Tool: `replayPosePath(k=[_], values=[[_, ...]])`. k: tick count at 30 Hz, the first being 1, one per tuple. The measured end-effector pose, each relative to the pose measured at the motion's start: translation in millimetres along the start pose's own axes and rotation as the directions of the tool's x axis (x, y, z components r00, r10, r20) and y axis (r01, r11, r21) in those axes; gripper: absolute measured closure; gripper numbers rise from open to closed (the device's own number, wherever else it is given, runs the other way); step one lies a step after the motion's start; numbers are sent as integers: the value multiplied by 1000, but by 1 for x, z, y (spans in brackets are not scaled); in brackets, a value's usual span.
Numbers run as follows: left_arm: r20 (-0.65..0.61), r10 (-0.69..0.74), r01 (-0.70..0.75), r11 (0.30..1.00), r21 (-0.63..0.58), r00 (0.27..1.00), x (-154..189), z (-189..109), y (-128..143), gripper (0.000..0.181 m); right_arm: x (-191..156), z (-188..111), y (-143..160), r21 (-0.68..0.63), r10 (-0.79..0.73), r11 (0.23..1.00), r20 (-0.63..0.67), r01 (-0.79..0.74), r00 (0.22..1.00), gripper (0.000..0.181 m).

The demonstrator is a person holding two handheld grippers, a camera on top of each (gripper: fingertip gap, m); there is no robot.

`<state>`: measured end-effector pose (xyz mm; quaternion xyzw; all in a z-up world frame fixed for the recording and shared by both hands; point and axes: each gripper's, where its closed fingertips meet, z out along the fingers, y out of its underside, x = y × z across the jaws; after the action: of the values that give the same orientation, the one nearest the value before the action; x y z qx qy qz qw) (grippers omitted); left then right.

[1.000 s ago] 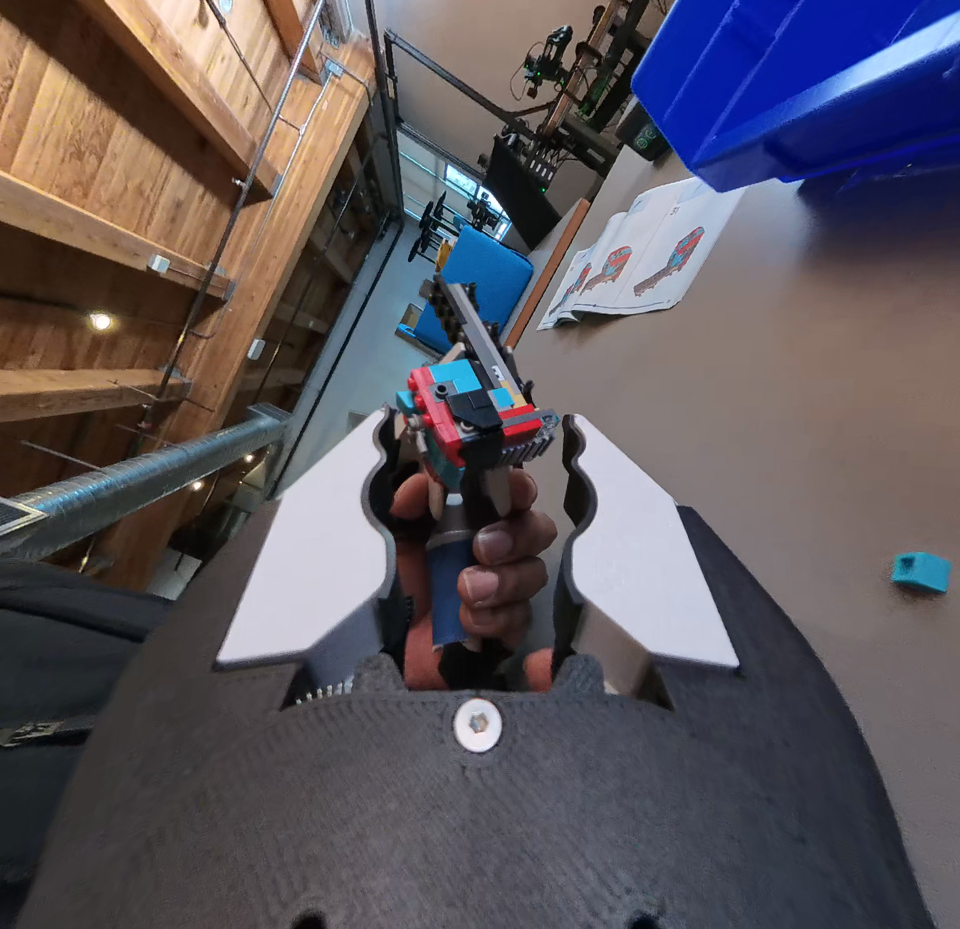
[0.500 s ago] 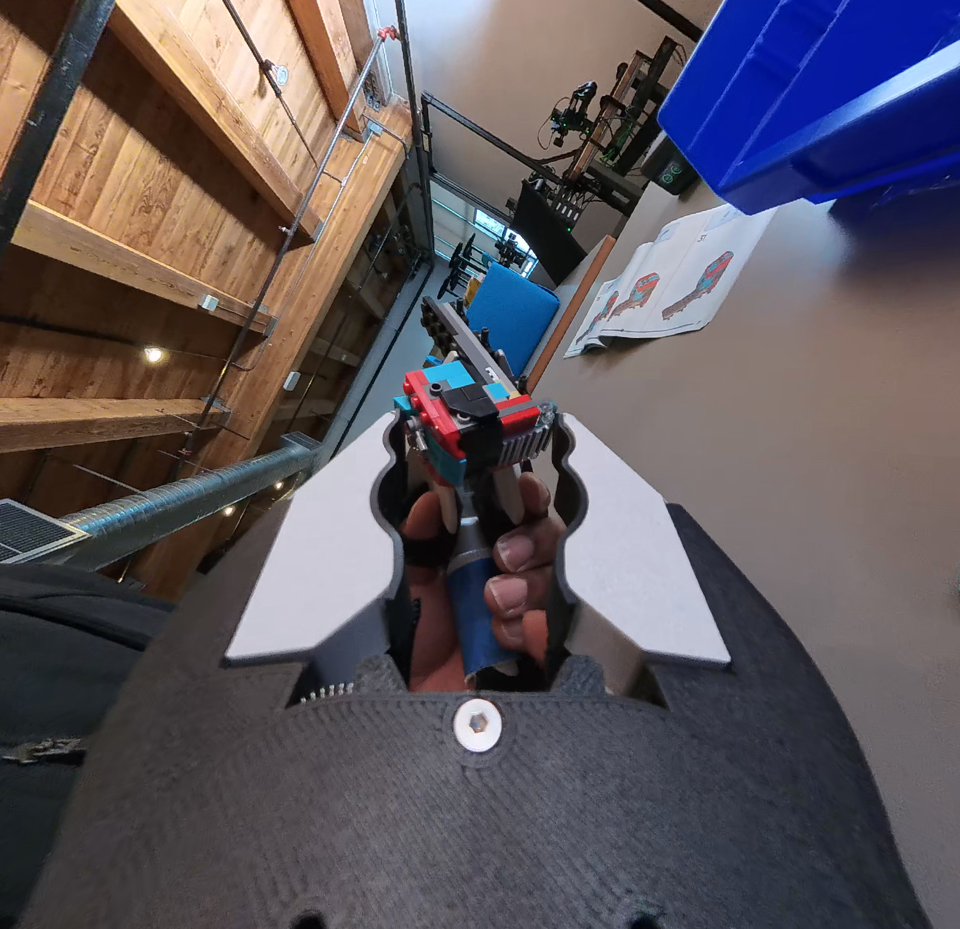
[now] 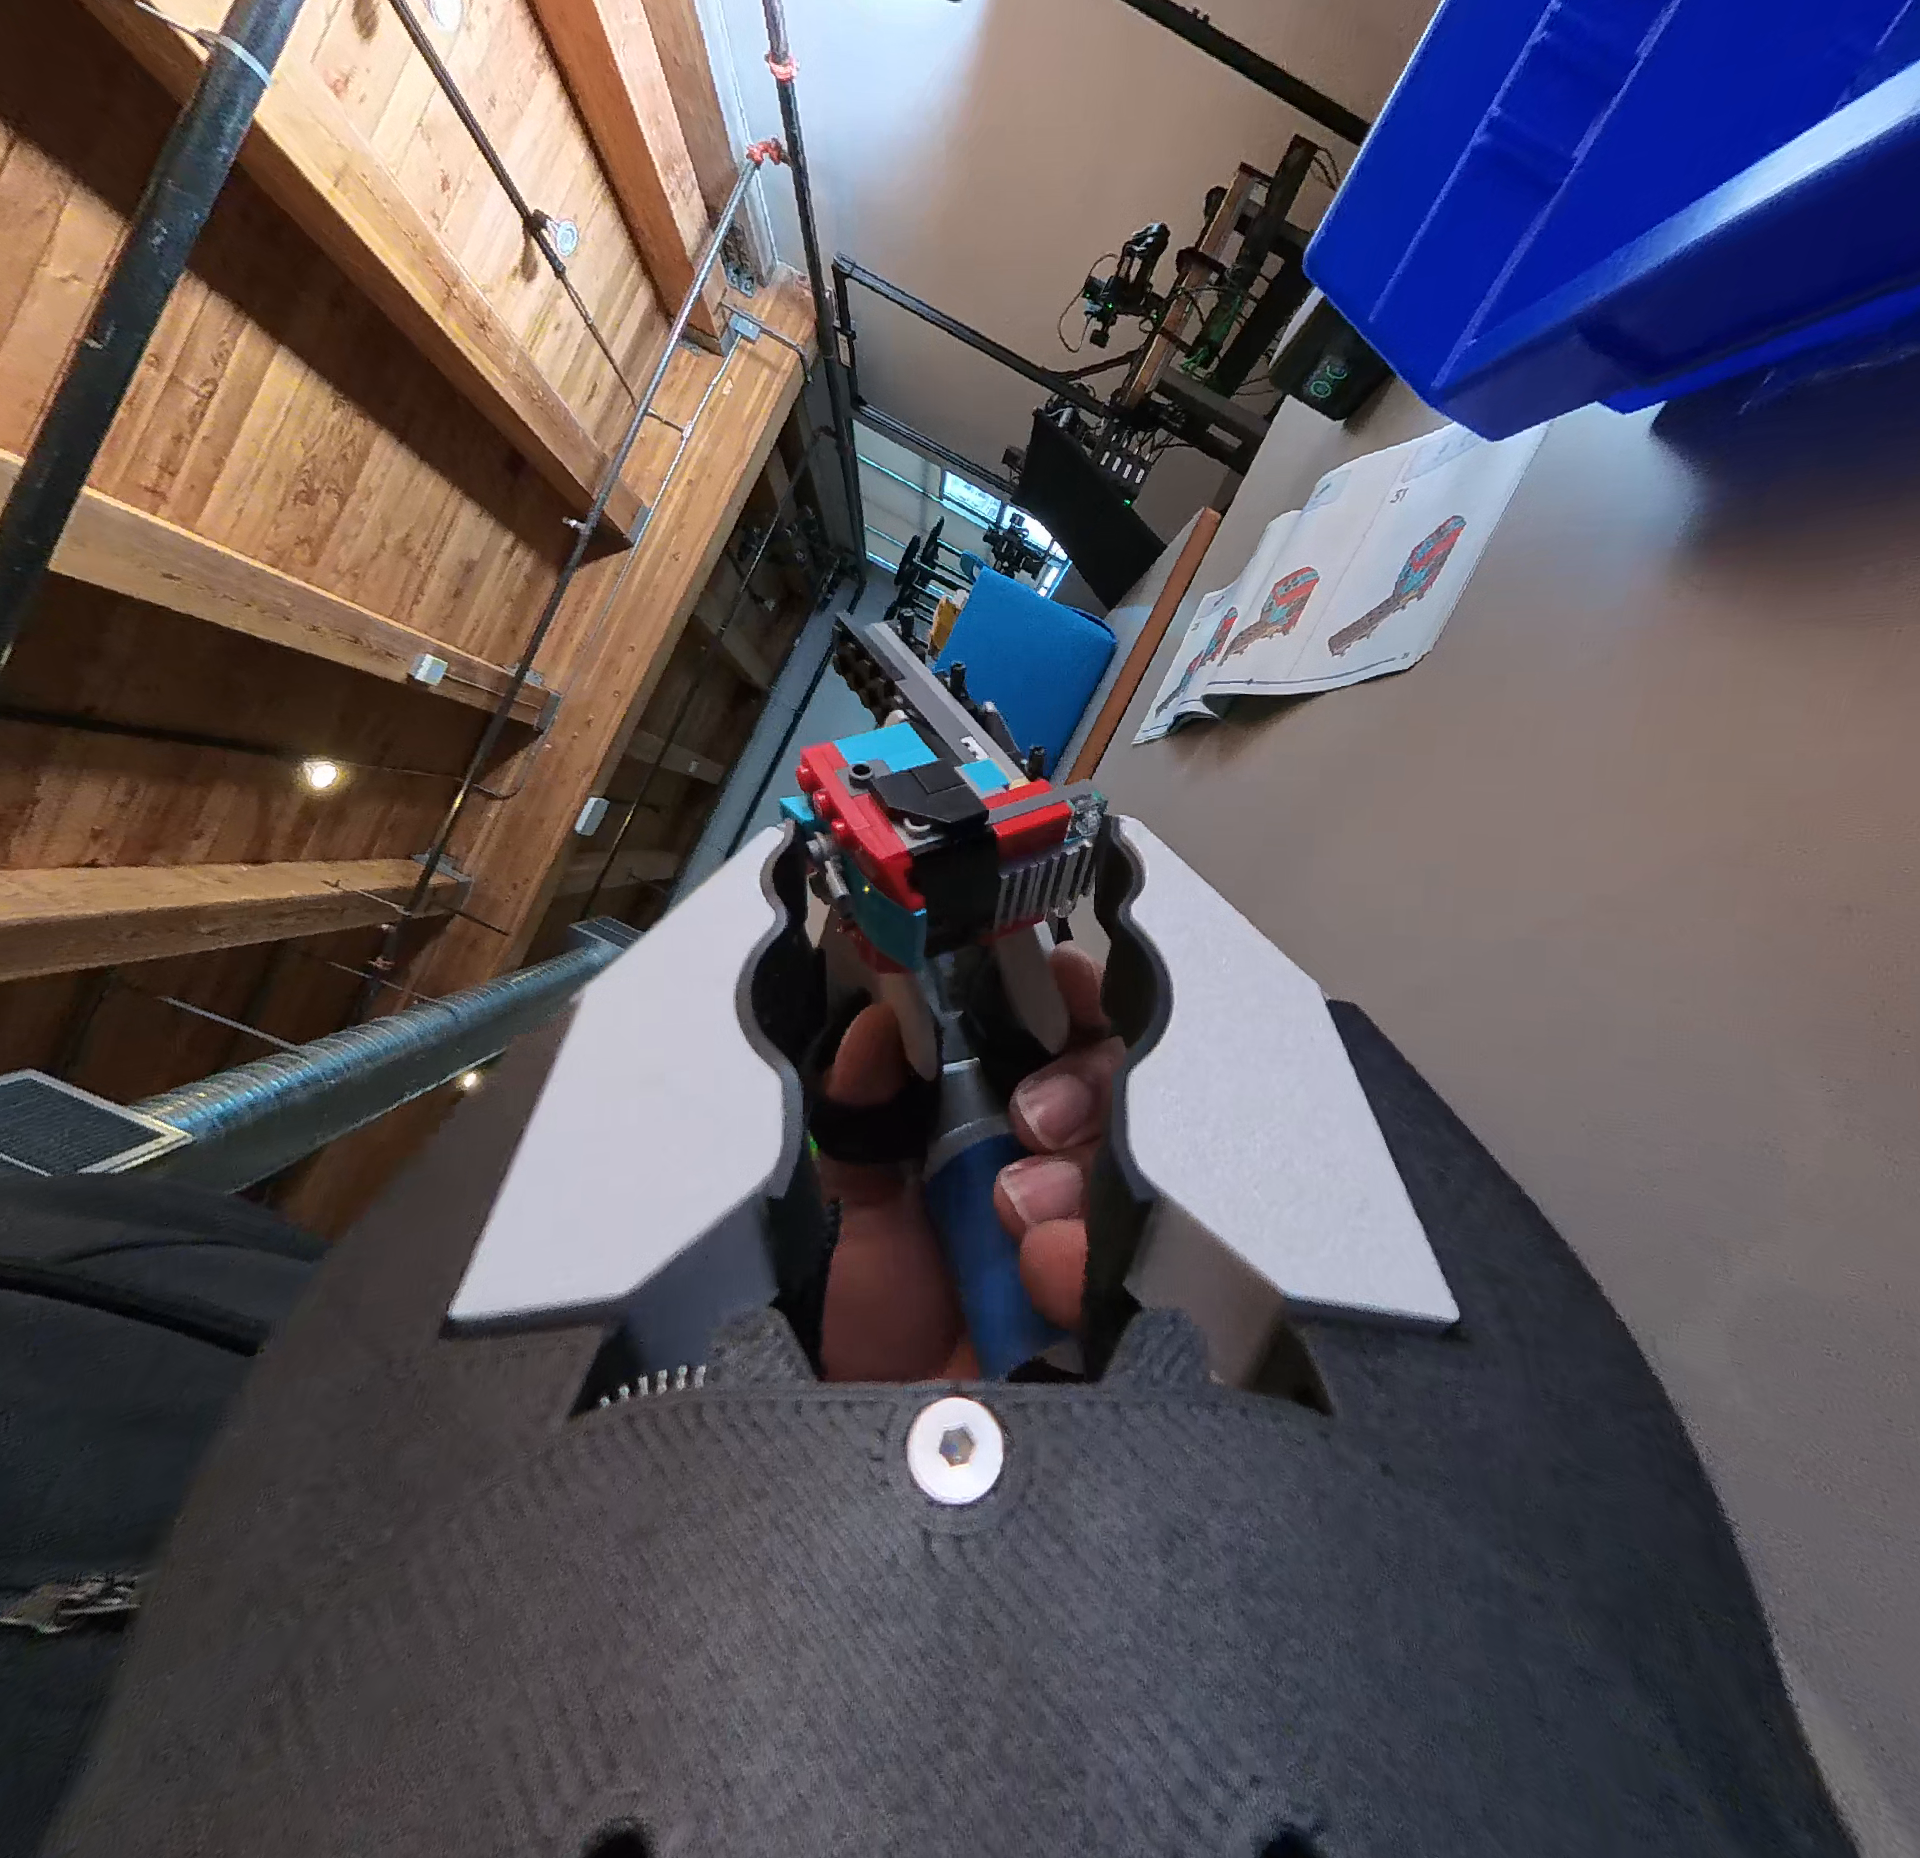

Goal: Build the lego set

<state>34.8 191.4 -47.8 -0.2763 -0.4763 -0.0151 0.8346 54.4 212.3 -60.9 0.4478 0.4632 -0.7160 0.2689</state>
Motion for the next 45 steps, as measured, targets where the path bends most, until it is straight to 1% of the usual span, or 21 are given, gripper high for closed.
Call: replayPosePath(k=[5, 10, 13, 16, 19, 26, 31, 38, 41, 45], values=[[-2, 11, -11, 1000, 10, 1000, 0, -1, 0, 166, 0, 0, 1, 9, 39, 999, 6, -39, 999, 125], [-46, 47, -48, 999, -10, 998, 7, -1, 0, 166, -5, -2, -6, 44, -8, 999, 52, 6, 999, 126], [-76, 53, -55, 998, -32, 996, 10, -2, 1, 165, -6, -3, -7, 34, -5, 999, 81, 2, 997, 126], [-97, 47, -57, 994, -96, 994, 11, -4, 7, 165, -4, -5, -12, 34, 1, 999, 99, -4, 995, 126], [-106, 47, -65, 983, -174, 993, 12, -6, 11, 163, -4, -7, -13, 13, -22, 1000, 106, 21, 994, 126], [-64, 46, -66, 935, -349, 997, 9, -10, 13, 152, -5, -10, -10, -46, -84, 995, 122, 91, 989, 126], [-59, 42, -65, 883, -465, 997, 12, -13, 14, 145, -6, -12, -11, -63, -98, 992, 129, 107, 987, 126], [-32, 68, -73, 786, -614, 997, 15, -19, 12, 143, -2, -14, -10, -108, -148, 981, 106, 160, 983, 126], [-10, 91, -73, 721, -689, 996, 11, -19, 12, 144, -2, -14, -7, -141, -200, 967, 94, 212, 975, 126], [1, 114, -68, 598, -798, 993, 7, -24, 23, 148, -1, -14, -6, -167, -228, 956, 89, 240, 970, 126]])
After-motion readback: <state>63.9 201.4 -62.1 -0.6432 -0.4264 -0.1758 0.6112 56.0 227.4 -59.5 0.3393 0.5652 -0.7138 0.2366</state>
